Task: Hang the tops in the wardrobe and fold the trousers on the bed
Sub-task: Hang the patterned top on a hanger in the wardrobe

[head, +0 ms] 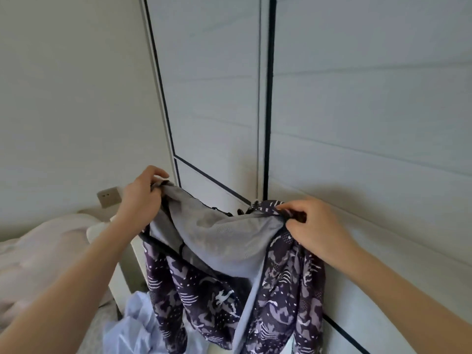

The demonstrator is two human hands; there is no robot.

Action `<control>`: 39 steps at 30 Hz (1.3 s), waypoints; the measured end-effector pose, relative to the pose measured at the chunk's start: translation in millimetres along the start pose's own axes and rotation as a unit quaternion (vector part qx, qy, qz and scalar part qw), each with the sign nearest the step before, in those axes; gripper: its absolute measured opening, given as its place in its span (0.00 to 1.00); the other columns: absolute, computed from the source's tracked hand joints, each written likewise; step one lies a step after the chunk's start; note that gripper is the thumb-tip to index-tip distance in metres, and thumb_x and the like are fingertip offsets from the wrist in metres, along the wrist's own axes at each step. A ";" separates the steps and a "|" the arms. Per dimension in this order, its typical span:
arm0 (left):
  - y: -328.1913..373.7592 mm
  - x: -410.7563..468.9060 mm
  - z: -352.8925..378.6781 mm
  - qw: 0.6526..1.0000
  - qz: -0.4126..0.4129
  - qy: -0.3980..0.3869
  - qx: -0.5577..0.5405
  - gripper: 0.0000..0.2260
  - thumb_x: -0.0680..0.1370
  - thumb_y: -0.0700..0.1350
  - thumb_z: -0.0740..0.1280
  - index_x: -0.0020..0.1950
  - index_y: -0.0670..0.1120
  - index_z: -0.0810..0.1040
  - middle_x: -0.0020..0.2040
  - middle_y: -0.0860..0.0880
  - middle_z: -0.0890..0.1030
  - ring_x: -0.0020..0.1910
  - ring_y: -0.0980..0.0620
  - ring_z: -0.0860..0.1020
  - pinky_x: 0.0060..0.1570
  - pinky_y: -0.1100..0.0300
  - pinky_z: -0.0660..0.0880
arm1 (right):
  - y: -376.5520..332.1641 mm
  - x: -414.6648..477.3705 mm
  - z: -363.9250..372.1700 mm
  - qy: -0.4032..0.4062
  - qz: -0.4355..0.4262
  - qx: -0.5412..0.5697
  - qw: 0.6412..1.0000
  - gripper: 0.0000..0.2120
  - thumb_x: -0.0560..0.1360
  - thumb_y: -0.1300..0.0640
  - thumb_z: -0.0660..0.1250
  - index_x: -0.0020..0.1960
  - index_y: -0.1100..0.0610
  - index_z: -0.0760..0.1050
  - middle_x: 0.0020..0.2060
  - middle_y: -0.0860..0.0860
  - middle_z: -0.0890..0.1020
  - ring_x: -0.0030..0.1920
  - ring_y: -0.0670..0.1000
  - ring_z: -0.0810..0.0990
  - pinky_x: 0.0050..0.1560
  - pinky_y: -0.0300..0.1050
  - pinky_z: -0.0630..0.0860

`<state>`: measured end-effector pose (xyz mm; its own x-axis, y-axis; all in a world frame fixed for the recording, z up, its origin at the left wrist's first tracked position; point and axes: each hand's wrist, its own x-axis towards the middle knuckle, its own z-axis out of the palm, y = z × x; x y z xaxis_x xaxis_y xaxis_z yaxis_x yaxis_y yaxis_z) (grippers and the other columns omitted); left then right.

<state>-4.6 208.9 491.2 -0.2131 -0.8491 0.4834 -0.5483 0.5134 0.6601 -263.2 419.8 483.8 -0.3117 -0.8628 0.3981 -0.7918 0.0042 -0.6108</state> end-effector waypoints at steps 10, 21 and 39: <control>69.2 -68.2 47.7 0.996 0.021 -0.083 -0.032 0.20 0.73 0.28 0.55 0.37 0.48 0.80 0.43 0.46 0.83 0.47 0.44 0.79 0.50 0.53 0.74 | 54.6 -70.9 -62.2 0.112 0.047 -0.107 0.987 0.06 0.76 0.57 0.67 0.52 0.53 0.73 0.41 0.51 0.81 0.43 0.56 0.79 0.42 0.50 0.74; 89.4 -84.4 84.7 0.939 0.177 -0.260 0.141 0.11 0.70 0.51 0.78 0.51 0.53 0.85 0.45 0.51 0.75 0.49 0.45 0.74 0.53 0.50 0.72 | 64.7 -100.4 -113.8 0.145 0.087 -0.099 0.981 0.06 0.77 0.61 0.65 0.52 0.54 0.71 0.37 0.51 0.77 0.37 0.49 0.73 0.36 0.43 0.61; 100.7 -89.5 153.5 0.986 0.095 -0.031 -0.137 0.08 0.82 0.43 0.57 0.51 0.57 0.70 0.36 0.54 0.77 0.28 0.56 0.73 0.26 0.61 0.68 | 72.8 -142.5 -98.7 -0.124 0.066 -0.397 0.907 0.28 0.71 0.27 0.45 0.61 0.42 0.65 0.43 0.48 0.56 0.31 0.52 0.72 0.31 0.46 0.63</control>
<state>-164.9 317.5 426.1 -0.3445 -0.7358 0.5830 -0.2574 0.6712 0.6951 -328.3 592.9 450.1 -0.3814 -0.9150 0.1314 -0.9157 0.3934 0.0818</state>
